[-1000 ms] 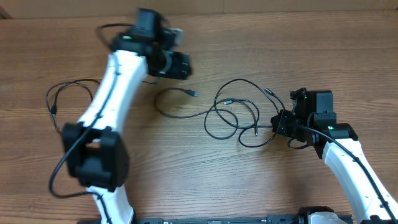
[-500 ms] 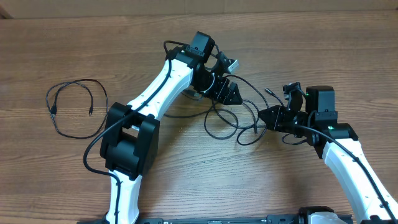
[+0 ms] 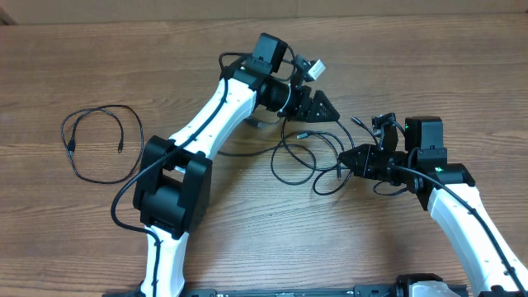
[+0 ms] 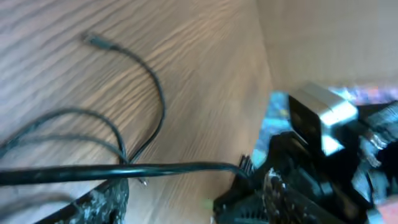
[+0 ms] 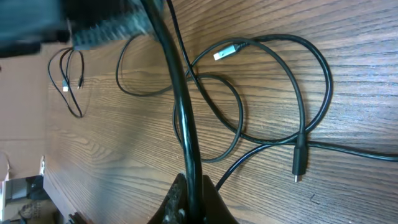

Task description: Untangle cables

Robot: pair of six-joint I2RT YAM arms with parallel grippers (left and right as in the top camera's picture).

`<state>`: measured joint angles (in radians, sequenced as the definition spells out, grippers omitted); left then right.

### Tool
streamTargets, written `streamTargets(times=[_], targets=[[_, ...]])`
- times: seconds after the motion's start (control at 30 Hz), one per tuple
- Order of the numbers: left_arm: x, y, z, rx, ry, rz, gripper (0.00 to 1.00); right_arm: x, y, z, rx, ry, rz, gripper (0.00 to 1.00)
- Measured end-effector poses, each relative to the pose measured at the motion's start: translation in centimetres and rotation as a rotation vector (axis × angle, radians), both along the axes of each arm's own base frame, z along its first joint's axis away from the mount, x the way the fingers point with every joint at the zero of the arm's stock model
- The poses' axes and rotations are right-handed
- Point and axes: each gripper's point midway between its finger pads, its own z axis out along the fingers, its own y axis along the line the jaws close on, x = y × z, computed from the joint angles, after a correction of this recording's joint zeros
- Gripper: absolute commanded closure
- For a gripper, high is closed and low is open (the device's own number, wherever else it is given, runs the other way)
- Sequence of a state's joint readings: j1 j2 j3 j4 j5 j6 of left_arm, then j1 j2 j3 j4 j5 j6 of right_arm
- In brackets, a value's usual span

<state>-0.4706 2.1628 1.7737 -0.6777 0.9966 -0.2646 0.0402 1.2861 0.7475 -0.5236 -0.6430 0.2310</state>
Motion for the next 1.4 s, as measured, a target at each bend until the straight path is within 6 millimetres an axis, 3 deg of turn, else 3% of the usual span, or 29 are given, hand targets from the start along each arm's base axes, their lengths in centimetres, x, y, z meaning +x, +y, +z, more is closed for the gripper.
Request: streamTargets(times=[0.2,0.27,0.37,0.47,0.53,0.63,0.67,0.73,0.83,0.97,1.03,1.2,1.4], targets=[[-0.3,-1.4,-1.7,0.14,0.132,0.145,0.36,0.0,0.1,0.0,0.004,0.001,0.003,0.96],[0.0,-2.7,-1.7,0.148,0.123,0.185,0.48,-0.1,0.1,0.1,0.006,0.0,0.004,0.96],[0.5,-3.9,-1.4,0.144,0.097,0.226,0.96,-0.1,0.1,0.1,0.007,0.001,0.004,0.96],[0.6,-4.3,-1.6,0.162,0.089,0.254,0.96,-0.1,0.1,0.1,0.007,0.001,0.005,0.96],[0.7,-4.2,-1.8,0.174,0.093,0.27,0.96,-0.1,0.1,0.0,0.004,0.001,0.003,0.84],[1.4,-3.3,-2.3,0.201,0.104,0.306,0.96,-0.3,-0.4,-0.5,-0.026,0.022,-0.01,0.43],[1.7,-3.0,-2.3,0.203,0.103,0.316,0.96,-0.4,-0.6,-0.7,-0.038,0.028,-0.016,0.36],[2.6,-2.0,-2.2,0.205,0.095,0.341,0.96,-0.6,-1.3,-1.4,-0.083,0.049,-0.039,0.25],[4.2,-0.2,-1.6,0.204,0.057,0.373,0.96,-0.6,-2.6,-2.3,-0.164,0.069,-0.084,0.19],[5.9,2.6,2.6,0.192,-0.086,0.423,0.96,-0.4,-4.5,-3.2,-0.26,0.093,-0.165,0.2],[6.3,4.4,6.6,0.182,-0.211,0.454,0.96,-0.3,-5.2,-3.5,-0.29,0.099,-0.198,0.2],[4.3,7.8,17.1,0.136,-0.515,0.483,0.96,-0.2,-6.0,-3.7,-0.322,0.107,-0.235,0.19],[1.7,12.9,25.4,0.076,-0.71,0.554,0.96,-0.2,-6.2,-3.8,-0.335,0.109,-0.245,0.2]])
